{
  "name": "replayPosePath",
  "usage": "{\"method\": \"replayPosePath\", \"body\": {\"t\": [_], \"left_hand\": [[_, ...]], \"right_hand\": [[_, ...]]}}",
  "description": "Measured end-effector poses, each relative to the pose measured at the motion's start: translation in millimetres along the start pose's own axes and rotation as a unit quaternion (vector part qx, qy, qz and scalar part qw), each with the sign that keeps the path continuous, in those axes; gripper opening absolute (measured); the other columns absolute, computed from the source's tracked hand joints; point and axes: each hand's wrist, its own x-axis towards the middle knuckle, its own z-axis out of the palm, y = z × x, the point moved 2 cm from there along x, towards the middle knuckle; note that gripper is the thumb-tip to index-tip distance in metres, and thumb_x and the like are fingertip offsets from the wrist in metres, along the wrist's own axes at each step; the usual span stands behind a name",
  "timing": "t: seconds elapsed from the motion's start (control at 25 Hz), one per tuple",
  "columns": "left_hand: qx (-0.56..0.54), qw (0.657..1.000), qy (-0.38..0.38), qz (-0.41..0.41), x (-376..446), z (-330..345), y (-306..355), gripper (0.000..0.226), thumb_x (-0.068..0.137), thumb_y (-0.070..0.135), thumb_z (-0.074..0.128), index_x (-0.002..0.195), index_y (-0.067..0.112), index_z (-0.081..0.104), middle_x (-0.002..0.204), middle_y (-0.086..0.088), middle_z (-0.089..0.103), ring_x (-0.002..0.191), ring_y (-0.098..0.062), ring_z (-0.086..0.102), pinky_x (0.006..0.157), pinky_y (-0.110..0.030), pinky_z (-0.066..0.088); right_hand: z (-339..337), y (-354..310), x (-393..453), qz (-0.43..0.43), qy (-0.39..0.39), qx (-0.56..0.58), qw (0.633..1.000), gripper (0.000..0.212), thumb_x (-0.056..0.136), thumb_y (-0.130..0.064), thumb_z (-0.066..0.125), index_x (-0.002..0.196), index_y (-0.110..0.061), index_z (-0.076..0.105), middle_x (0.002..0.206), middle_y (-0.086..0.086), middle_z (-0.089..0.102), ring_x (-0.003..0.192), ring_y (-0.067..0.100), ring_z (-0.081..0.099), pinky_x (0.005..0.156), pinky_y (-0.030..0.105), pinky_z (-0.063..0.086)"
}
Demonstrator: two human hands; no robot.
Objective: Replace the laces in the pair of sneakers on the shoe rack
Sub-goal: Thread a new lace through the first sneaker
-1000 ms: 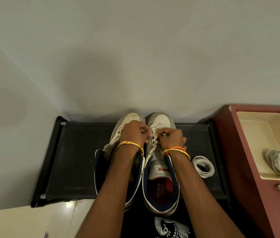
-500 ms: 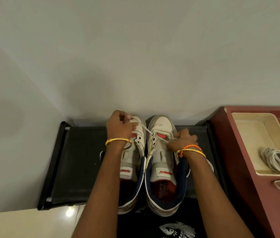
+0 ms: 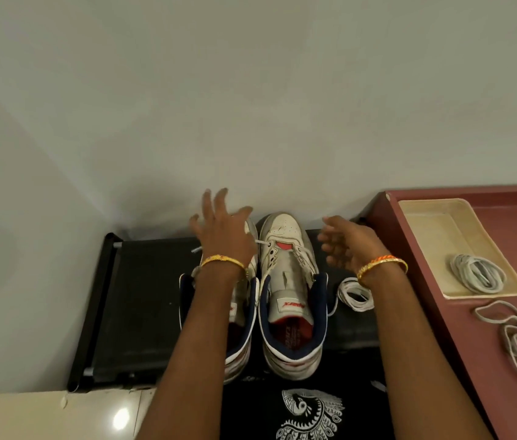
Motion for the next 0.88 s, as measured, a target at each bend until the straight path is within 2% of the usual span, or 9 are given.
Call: {"method": "replayPosePath", "body": {"t": [0.08,0.12,0.2,0.24,0.4,0.52,0.64,0.8,0.88], "left_hand": [[0.002,0.992,-0.117,0.046,-2.4,13.3,15.7,0.034,0.091,0.022,0.054,0.123,0.031,0.058,0.139,0.0,0.046,0.136,-0.021,0.031,0.113,-0.049,0.009],[-0.025,0.987,-0.153,0.043,-2.6,17.2,20.2,0.031,0.092,0.023,0.053,0.121,0.03,0.059,0.131,0.001,0.055,0.129,-0.02,0.041,0.114,-0.047,0.013],[-0.059,0.985,-0.164,0.015,1.4,20.8,22.0,0.025,0.093,0.026,0.054,0.116,0.027,0.064,0.121,0.001,0.063,0.12,-0.022,0.049,0.11,-0.042,0.021],[-0.057,0.987,-0.149,0.003,2.1,20.3,21.6,0.022,0.093,0.027,0.053,0.112,0.028,0.066,0.117,0.002,0.065,0.117,-0.021,0.051,0.107,-0.04,0.022],[0.009,0.999,-0.038,-0.01,-0.6,16.1,17.3,0.02,0.094,0.033,0.051,0.104,0.032,0.069,0.106,0.007,0.065,0.116,-0.02,0.044,0.099,-0.041,0.024],[-0.033,0.999,0.03,-0.027,0.6,16.3,8.3,0.02,0.094,0.028,0.052,0.099,0.032,0.07,0.105,0.011,0.066,0.115,-0.018,0.041,0.095,-0.041,0.024],[-0.073,0.986,0.139,-0.058,3.3,7.6,-6.0,0.019,0.092,0.023,0.054,0.095,0.032,0.071,0.104,0.011,0.067,0.114,-0.018,0.042,0.094,-0.043,0.021],[-0.139,0.921,0.321,-0.17,1.0,-39.2,-35.2,0.017,0.088,0.025,0.054,0.095,0.03,0.069,0.103,0.005,0.067,0.113,-0.023,0.045,0.093,-0.045,0.023],[-0.169,0.879,0.366,-0.254,-1.7,-62.8,-54.5,0.019,0.09,0.029,0.051,0.099,0.029,0.068,0.105,0.004,0.065,0.112,-0.022,0.045,0.093,-0.044,0.025]], "right_hand": [[17.5,15.8,-17.5,0.012,-0.072,-0.175,0.982,0.023,0.082,-0.028,0.066,0.096,-0.01,0.063,0.093,0.006,0.064,0.082,0.018,0.06,0.069,0.032,0.048],[26.7,27.6,-20.9,-0.006,-0.068,-0.271,0.96,0.031,0.082,-0.027,0.066,0.106,-0.009,0.06,0.103,0.008,0.061,0.092,0.022,0.06,0.076,0.036,0.05],[40.4,44.5,-19.2,-0.071,0.02,-0.419,0.905,0.041,0.084,-0.03,0.062,0.119,-0.009,0.054,0.117,0.012,0.056,0.107,0.03,0.055,0.09,0.04,0.05],[43.5,46.9,-19.0,-0.087,0.063,-0.442,0.891,0.042,0.085,-0.029,0.061,0.121,-0.009,0.054,0.119,0.014,0.055,0.11,0.032,0.054,0.092,0.041,0.049],[46.3,48.3,-22.9,-0.111,0.142,-0.42,0.889,0.031,0.086,-0.017,0.06,0.114,-0.004,0.061,0.117,0.018,0.058,0.11,0.034,0.054,0.088,0.039,0.049],[44.1,46.2,-31.6,-0.102,0.164,-0.436,0.879,0.032,0.087,-0.012,0.06,0.117,-0.001,0.056,0.125,0.02,0.049,0.119,0.035,0.045,0.093,0.041,0.044],[37.2,43.3,-32.2,-0.067,0.178,-0.434,0.881,0.034,0.087,-0.011,0.06,0.119,-0.001,0.053,0.13,0.021,0.043,0.124,0.037,0.039,0.095,0.043,0.042],[26.7,43.1,-30.7,-0.038,0.184,-0.426,0.885,0.037,0.087,-0.012,0.061,0.122,-0.001,0.053,0.135,0.022,0.039,0.126,0.037,0.036,0.097,0.043,0.042],[22.9,41.3,-30.1,-0.027,0.185,-0.411,0.892,0.039,0.087,-0.012,0.062,0.123,0.0,0.053,0.138,0.022,0.036,0.127,0.038,0.035,0.099,0.043,0.04]]}}
